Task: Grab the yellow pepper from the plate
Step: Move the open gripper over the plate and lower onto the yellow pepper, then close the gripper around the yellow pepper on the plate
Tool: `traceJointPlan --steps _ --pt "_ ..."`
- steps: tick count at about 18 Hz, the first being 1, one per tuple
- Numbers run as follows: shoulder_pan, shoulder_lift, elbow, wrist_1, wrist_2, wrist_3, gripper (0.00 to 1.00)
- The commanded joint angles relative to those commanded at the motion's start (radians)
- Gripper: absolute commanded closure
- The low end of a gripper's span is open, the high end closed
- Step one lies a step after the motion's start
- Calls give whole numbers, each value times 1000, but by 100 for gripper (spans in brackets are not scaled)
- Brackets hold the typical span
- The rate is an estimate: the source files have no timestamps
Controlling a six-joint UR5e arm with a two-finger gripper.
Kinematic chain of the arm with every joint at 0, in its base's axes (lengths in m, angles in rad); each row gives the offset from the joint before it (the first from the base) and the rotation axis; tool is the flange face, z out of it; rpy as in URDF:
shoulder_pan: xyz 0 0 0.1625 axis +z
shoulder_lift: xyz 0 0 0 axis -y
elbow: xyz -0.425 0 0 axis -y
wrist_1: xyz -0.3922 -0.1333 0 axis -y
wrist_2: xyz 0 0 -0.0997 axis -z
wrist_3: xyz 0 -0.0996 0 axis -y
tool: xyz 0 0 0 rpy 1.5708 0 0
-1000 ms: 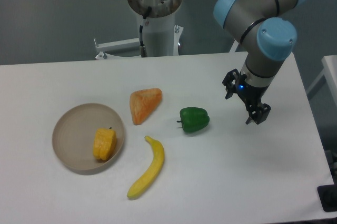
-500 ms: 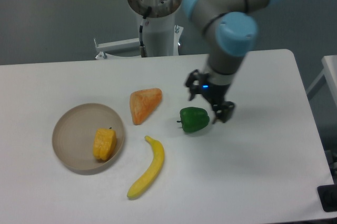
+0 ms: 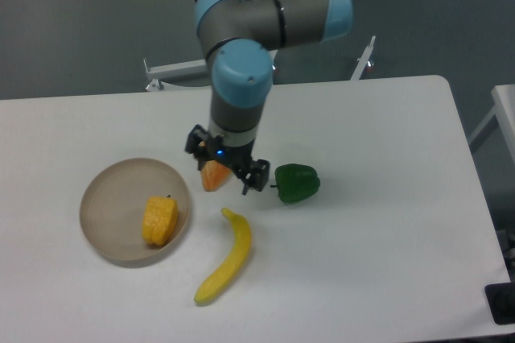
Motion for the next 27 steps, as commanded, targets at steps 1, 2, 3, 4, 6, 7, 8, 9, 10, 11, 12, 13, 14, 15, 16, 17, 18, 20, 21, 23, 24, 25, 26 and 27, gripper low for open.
traceJointPlan --steps 1,2,3,4,6,7,8,9,10,11,12,13,14,15,16,17,18,20,21,23,24,25,26,27 --pt "-14 -12 0 21 2 -51 0" --pt "-28 -25 0 37 5 -87 0" --pt "-51 -37 2 39 17 -115 0" --pt "-69 -51 3 37 34 -120 0" --pt "-98 -68 3 37 44 -155 0" --pt "-110 -74 3 37 44 -172 0" --pt "-120 -84 3 37 44 -180 0" --pt "-127 -92 3 37 46 -181 0" --pt "-137 -95 3 37 46 -183 0" --pt "-141 -100 3 37 46 -183 0" --pt "-143 -101 3 37 45 -183 0" --pt "-144 -104 3 37 46 -183 0" --pt "-144 -112 3 39 46 -183 0" --pt "-149 -118 3 39 46 -183 0" --pt "-157 -129 5 40 46 -183 0" --pt "-158 -137 5 40 46 -188 0" --pt "-158 -147 6 40 46 -188 0" --pt "-158 -152 8 42 48 -189 0" --pt "-158 -153 8 43 52 -191 0" --pt "-160 -157 12 42 81 -192 5" --pt "-164 -158 15 42 84 -200 29" --pt "-164 -158 14 42 84 -209 51" --pt "-164 -157 15 42 84 -214 70" --pt "-164 -154 15 40 84 -212 92"
